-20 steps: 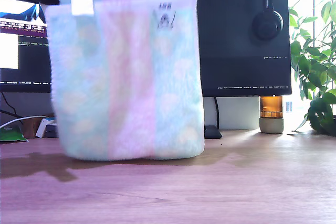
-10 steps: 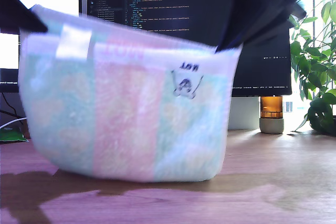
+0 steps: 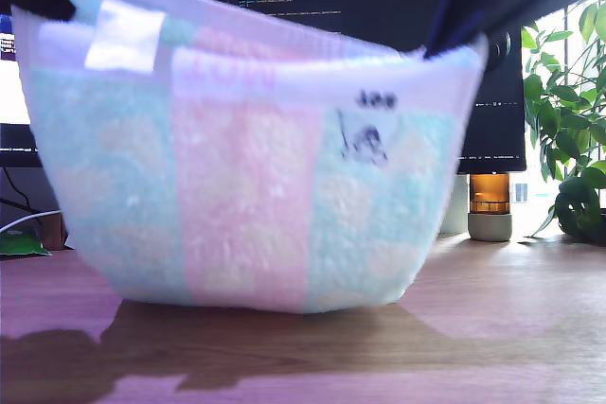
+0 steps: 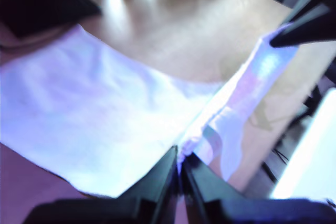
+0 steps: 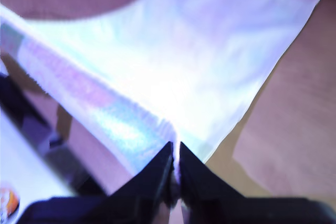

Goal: Fold the tea towel to a neat square and place it to the right

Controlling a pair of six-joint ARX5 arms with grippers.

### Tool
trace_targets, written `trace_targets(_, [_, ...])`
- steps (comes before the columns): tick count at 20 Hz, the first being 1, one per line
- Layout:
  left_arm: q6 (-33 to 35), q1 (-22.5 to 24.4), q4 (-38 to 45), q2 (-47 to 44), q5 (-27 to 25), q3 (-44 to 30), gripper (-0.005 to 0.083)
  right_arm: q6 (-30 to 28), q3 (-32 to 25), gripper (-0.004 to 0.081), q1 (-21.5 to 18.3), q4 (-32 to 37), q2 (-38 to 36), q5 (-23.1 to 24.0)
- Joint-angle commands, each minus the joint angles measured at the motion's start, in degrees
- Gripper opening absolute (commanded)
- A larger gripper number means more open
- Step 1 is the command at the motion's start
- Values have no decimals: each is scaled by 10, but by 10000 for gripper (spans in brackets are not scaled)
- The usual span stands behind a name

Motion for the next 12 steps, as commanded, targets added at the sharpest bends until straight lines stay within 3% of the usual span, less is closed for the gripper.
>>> trace_targets(1, [-26, -20, -12, 0, 0, -10, -23, 9, -13, -12, 25, -40, -23, 13])
trace_targets(5, [-62, -78, -57, 0, -4, -10, -23, 40, -13, -12, 65, -130, -63, 28])
trace_targets(12, [-158, -176, -89, 6, 26, -10, -23, 90, -12, -12, 103, -258, -123, 12])
